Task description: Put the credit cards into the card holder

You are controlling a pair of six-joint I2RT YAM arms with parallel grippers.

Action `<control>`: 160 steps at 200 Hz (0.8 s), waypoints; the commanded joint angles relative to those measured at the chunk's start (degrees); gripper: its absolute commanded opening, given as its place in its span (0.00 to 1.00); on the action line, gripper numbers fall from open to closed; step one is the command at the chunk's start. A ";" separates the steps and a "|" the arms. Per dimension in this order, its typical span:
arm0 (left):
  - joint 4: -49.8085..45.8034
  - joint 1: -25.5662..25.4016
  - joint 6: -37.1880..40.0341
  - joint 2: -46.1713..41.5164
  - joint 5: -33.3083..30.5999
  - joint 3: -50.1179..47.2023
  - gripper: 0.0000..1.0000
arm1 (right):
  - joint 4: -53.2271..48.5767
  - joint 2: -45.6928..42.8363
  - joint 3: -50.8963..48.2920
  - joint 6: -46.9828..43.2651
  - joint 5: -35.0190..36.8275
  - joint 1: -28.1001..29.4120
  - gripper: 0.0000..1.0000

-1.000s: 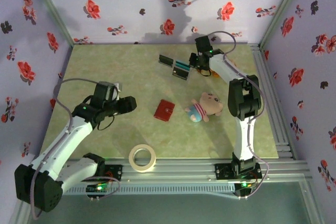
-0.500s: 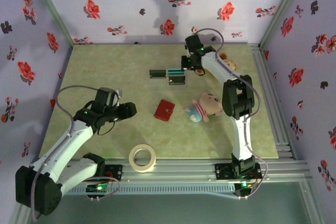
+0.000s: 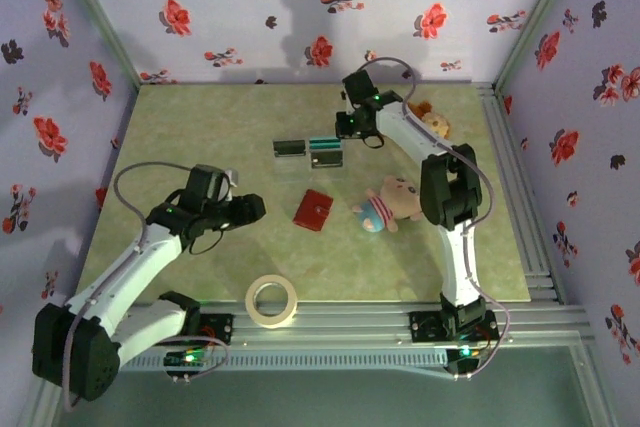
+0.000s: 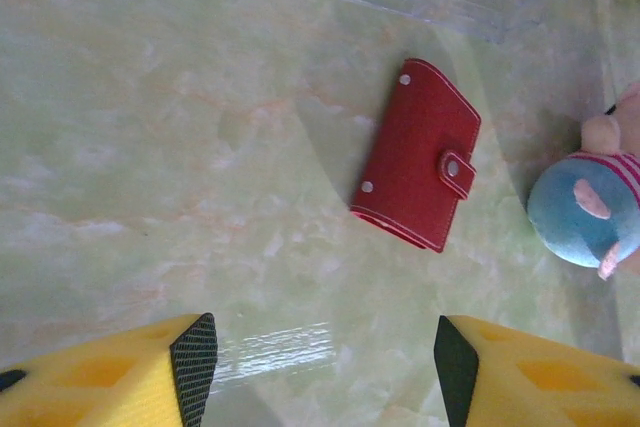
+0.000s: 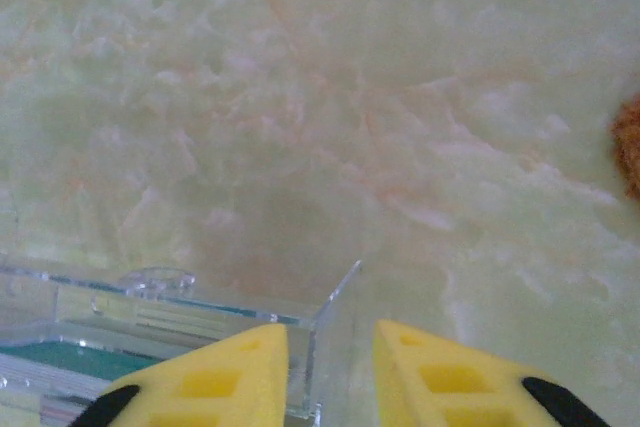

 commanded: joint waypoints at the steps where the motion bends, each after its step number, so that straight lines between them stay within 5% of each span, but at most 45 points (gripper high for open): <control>1: 3.42 -2.41 -1.64 2.61 1.73 1.35 0.63 | 1.30 -7.60 -6.72 2.05 -1.16 0.39 0.35; 33: 9.55 -4.73 -0.49 12.21 3.51 3.50 0.62 | 2.47 -16.48 -14.79 1.22 -1.88 1.16 0.44; 89: 5.57 -8.78 6.33 31.19 5.50 16.16 0.63 | 6.86 -31.43 -33.14 5.26 -5.39 3.13 0.49; 160: -5.43 -9.48 14.77 47.51 5.96 29.64 0.64 | 6.12 -35.34 -39.91 2.62 -6.60 3.73 0.50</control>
